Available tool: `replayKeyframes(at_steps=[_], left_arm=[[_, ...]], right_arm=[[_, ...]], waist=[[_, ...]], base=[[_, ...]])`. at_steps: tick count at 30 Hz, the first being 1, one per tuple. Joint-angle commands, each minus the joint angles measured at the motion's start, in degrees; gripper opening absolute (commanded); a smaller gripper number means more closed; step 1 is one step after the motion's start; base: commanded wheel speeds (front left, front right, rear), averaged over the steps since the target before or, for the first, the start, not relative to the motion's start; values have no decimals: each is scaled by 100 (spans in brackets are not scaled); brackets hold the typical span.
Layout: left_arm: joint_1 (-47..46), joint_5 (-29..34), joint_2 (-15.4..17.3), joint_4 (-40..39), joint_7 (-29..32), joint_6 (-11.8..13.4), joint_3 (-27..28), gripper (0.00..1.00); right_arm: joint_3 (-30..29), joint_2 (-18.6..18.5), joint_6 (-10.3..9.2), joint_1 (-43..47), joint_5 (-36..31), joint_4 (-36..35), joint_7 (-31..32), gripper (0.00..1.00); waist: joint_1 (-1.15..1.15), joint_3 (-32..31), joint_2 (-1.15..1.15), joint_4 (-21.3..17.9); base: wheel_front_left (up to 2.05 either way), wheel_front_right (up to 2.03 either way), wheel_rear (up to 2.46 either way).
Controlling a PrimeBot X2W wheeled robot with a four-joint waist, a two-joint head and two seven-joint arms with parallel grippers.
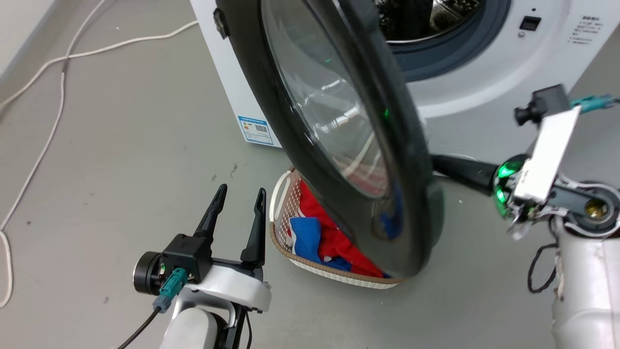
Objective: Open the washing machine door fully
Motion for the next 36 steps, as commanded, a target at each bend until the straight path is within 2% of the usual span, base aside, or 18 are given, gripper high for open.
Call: replayKeyframes(at_steps=[1, 11, 16, 22, 30, 36], left_arm=[[77, 44, -3, 0, -15, -17, 18, 100], [207, 89, -4, 29, -15, -69, 41, 100], [242, 110, -3, 31, -15, -91, 41, 100], [298, 135, -3, 61, -15, -124, 79, 100], [430, 265, 22, 119, -15, -218, 249, 100], [616, 319, 92, 158, -15, -271, 409, 100]], right_arm=[[234, 43, 2, 199, 129, -90, -73, 0], [1080, 44, 2, 633, 532, -280, -575, 0], [1171, 30, 2, 745, 395, -521, -1179, 0], [974, -7, 2, 1045, -407, -1005, -2777, 0], [907, -522, 2, 1780, -2228, -1289, -5318, 0], [801, -759, 1, 2472, -3415, -1387, -6462, 0]], waist=[[1, -82, 0, 83], [1, -235, 0, 206], [1, -287, 0, 149], [1, -414, 0, -76], [1, -656, 0, -488], [1, -881, 0, -741]], base=[[0, 0, 0], [0, 0, 0], [0, 0, 0], [0, 0, 0], [0, 0, 0], [0, 0, 0]])
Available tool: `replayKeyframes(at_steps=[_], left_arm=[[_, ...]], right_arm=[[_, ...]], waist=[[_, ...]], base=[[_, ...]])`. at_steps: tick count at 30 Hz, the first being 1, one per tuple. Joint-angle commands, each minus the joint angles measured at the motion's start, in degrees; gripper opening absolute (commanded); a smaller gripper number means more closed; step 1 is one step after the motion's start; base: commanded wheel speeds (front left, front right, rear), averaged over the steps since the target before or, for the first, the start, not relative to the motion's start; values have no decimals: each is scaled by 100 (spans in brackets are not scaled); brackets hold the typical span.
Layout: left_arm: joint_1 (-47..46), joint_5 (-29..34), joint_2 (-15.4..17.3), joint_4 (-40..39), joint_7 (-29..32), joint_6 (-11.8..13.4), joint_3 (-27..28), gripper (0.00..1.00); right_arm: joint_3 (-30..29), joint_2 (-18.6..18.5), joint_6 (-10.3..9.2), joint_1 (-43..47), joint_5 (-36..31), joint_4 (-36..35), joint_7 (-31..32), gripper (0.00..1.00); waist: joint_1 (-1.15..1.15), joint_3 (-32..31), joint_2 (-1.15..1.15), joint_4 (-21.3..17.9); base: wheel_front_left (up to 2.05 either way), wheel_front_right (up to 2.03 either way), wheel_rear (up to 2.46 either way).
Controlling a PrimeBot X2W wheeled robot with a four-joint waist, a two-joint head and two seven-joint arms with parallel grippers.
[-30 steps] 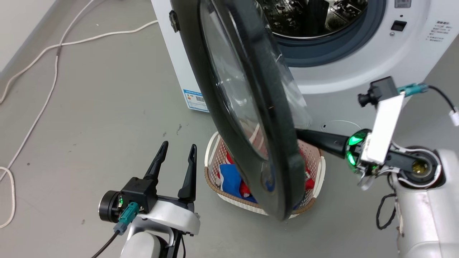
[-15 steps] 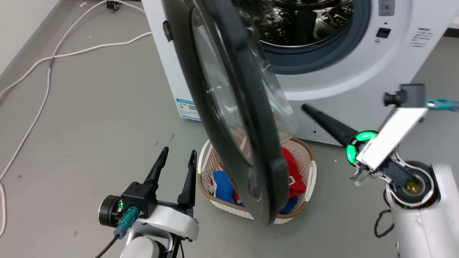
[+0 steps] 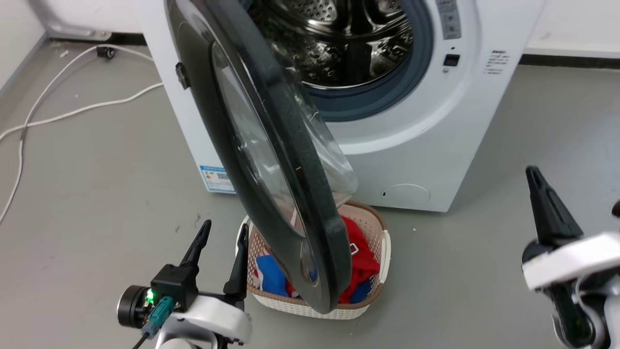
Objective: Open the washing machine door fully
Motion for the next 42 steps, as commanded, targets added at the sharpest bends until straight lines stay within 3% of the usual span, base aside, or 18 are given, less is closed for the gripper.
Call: replayKeyframes(at_steps=[1, 4, 11, 13, 14, 23, 36, 37, 38, 39, 40, 42], left_arm=[[103, 30, 43, 11, -15, -27, 41, 100], [197, 59, 53, 33, -15, -55, 65, 100], [364, 95, 100, 36, -15, -102, 133, 100], [390, 105, 107, 44, -15, -116, 144, 100], [394, 103, 108, 46, -15, -122, 150, 100], [530, 143, 149, 144, -15, -141, 194, 100], [547, 85, 111, 172, -15, -136, 290, 100], [541, 78, 109, 184, -15, -141, 298, 79], [528, 70, 107, 184, -15, -148, 305, 31], [510, 61, 106, 160, -15, -159, 309, 9], [505, 55, 105, 155, -15, -170, 316, 0], [490, 64, 113, 139, -15, -176, 331, 0]], right_arm=[[-4, -21, 0, 217, -268, -65, -149, 0], [-169, 15, 0, 658, -943, -329, -484, 0], [-517, 309, 0, 1702, -2327, -1064, -499, 0], [-569, 388, 0, 1886, -2562, -1192, -449, 54], [-583, 452, 0, 1980, -2670, -1252, -426, 100], [-565, 695, 0, 2357, -2997, -1432, -343, 100], [-438, 785, 0, 2378, -2980, -1488, -264, 100], [-429, 788, 0, 2381, -2970, -1491, -258, 100], [-426, 790, 0, 2389, -2987, -1496, -252, 100], [-420, 793, 0, 2397, -2994, -1503, -255, 100], [-410, 794, 0, 2404, -2995, -1509, -250, 100], [-395, 798, 0, 2412, -2975, -1509, -223, 100]], waist=[[0, -124, 0, -115], [0, -247, 0, -140], [0, -381, 0, -219], [0, -395, 0, -248], [0, -399, 0, -261], [0, -496, 0, -345], [0, -519, 0, -346], [0, -522, 0, -349], [0, -526, 0, -353], [0, -527, 0, -357], [0, -528, 0, -360], [0, -531, 0, -374]], base=[[0, 0, 0], [0, 0, 0], [0, 0, 0], [0, 0, 0], [0, 0, 0], [0, 0, 0], [0, 0, 0], [0, 0, 0], [0, 0, 0], [0, 0, 0], [0, 0, 0], [0, 0, 0]])
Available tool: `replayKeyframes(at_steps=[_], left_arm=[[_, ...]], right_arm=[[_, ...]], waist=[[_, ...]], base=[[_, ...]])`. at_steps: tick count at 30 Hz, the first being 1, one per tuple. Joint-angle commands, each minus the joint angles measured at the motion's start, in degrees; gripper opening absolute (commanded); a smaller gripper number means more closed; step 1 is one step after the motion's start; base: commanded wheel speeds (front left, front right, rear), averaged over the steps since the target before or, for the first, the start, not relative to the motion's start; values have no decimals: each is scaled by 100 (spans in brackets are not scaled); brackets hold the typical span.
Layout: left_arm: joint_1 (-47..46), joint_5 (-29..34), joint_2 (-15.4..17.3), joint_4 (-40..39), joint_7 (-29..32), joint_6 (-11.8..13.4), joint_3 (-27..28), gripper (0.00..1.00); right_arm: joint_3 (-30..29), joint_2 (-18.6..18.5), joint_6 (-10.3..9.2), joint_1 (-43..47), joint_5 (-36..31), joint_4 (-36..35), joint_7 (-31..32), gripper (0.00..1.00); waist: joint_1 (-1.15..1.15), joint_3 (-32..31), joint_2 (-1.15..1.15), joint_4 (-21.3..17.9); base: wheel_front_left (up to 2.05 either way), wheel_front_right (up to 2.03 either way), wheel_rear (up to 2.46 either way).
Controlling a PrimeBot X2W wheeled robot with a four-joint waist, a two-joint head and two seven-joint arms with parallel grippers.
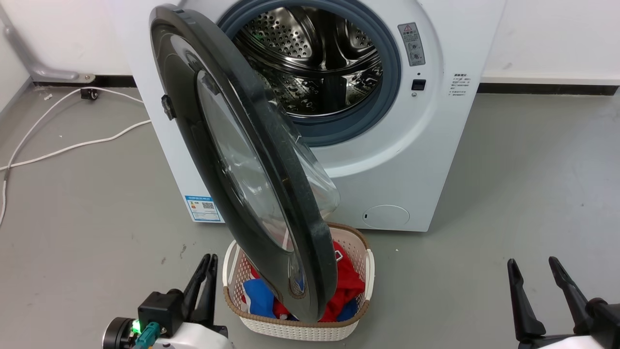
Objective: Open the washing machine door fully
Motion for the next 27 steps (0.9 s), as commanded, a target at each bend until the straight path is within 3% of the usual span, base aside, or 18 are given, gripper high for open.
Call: replayKeyframes(at_steps=[1, 8, 16, 22, 27], left_arm=[[-61, -1, -2, -29, -15, -23, 33, 0], [-234, -22, -18, -309, -16, 75, 138, 0], [-986, -62, -71, -1463, -3, 276, 215, 0], [-1541, -8, -107, -2385, 162, 361, -50, 0], [-1971, -130, -151, -3098, 510, 331, -635, 0]], right_arm=[[13, 28, 0, 80, 33, -17, 29, 100], [19, 28, 0, 82, 144, -37, 17, 100], [-76, 28, 0, 36, 201, -40, 35, 100], [-110, 29, 0, 28, 216, -6, 9, 100], [-117, 28, 0, -9, 210, 20, -4, 100]], waist=[[0, 1, 0, -14], [0, 20, 0, -33], [0, 42, 0, -9], [0, 39, 0, -6], [0, 49, 0, -28]], base=[[0, 0, 0], [0, 0, 0], [0, 0, 0], [0, 0, 0], [0, 0, 0]])
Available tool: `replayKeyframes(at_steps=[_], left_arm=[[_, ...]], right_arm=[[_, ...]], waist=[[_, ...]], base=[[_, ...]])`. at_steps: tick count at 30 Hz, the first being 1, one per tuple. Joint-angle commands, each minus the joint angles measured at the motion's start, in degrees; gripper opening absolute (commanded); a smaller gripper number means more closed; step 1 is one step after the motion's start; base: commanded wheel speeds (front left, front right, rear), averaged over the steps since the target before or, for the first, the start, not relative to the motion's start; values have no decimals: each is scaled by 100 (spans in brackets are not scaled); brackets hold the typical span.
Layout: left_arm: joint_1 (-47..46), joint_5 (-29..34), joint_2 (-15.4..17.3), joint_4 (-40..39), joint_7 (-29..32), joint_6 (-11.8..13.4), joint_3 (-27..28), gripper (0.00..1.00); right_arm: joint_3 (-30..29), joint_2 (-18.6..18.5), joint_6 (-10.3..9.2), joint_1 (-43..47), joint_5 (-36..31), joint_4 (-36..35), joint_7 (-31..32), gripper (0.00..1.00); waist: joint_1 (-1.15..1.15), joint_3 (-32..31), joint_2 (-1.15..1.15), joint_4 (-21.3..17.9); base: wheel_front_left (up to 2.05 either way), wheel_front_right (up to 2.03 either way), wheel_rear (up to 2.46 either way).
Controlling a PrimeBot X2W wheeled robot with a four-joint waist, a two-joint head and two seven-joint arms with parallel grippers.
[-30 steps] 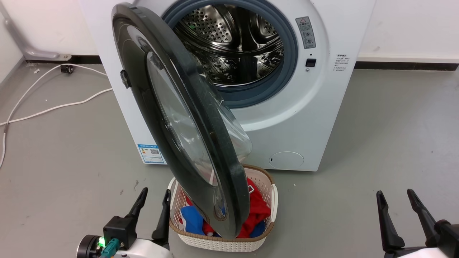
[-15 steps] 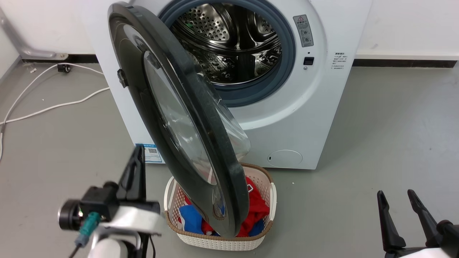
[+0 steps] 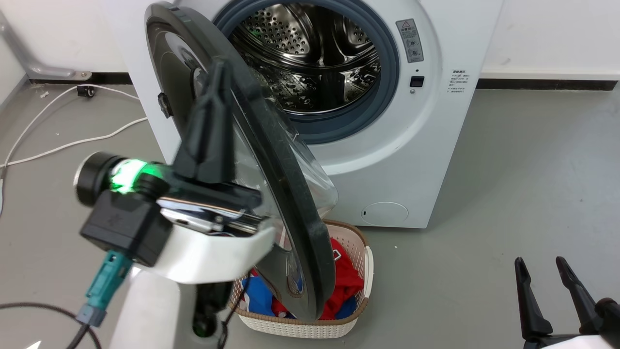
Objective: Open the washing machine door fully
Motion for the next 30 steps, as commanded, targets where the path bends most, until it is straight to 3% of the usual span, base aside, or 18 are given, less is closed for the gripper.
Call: replayKeyframes(at_steps=[1, 7, 17, 22, 30], left_arm=[[-96, -44, -7, -102, 53, -18, -141, 0], [25, -453, -30, -386, 527, 101, -1120, 0], [634, -1065, -30, -183, 1170, -93, -3000, 0], [941, -1147, 76, 124, 1398, -170, -3431, 0], [1316, -1236, 261, 835, 1423, -33, -3481, 0]], right_arm=[[0, 15, 0, -23, -17, 9, -10, 100], [1, 15, 0, -25, -4, 29, -24, 100], [-22, 13, 0, -5, 56, 30, 14, 100], [-19, 14, 0, -23, 30, 6, 54, 100], [-14, 14, 0, -17, 42, -4, 128, 100]], waist=[[0, 3, 0, -7], [0, 9, 0, -14], [0, 73, 0, 92], [0, 124, 0, 131], [0, 200, 0, 137]], base=[[0, 0, 0], [0, 0, 0], [0, 0, 0], [0, 0, 0], [0, 0, 0]])
